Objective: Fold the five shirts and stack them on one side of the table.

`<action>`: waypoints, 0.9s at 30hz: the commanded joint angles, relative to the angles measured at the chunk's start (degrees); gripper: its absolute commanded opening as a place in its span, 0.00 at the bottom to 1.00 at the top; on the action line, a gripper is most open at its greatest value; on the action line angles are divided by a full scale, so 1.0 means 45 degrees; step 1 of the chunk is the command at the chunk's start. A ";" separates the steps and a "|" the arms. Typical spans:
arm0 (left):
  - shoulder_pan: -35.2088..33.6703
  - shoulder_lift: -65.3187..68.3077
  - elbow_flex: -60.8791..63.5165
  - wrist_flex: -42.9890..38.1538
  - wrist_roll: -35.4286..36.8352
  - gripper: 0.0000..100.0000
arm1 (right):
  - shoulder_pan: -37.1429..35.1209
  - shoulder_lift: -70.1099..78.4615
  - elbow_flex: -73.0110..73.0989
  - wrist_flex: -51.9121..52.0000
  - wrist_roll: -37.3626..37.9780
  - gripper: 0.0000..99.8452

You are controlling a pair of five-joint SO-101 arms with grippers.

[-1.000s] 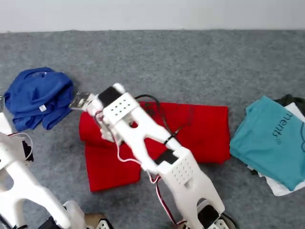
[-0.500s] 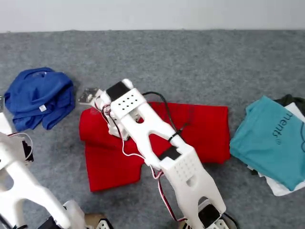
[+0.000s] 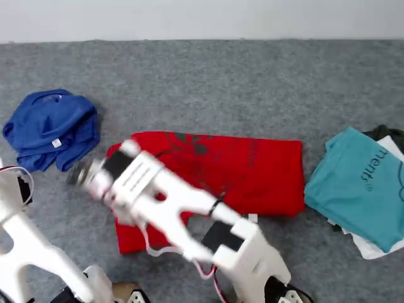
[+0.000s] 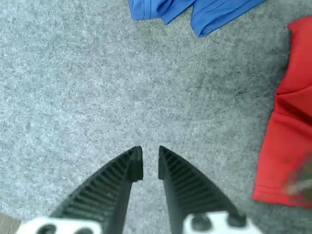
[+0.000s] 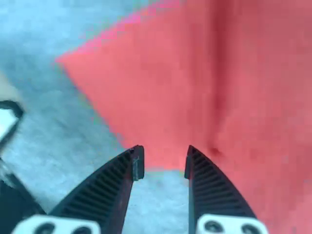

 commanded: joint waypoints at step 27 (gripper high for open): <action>0.0117 -0.0313 -0.1553 0.0449 0.1114 0.07 | -0.2569 0.2061 0.0899 -0.3194 0.0137 0.03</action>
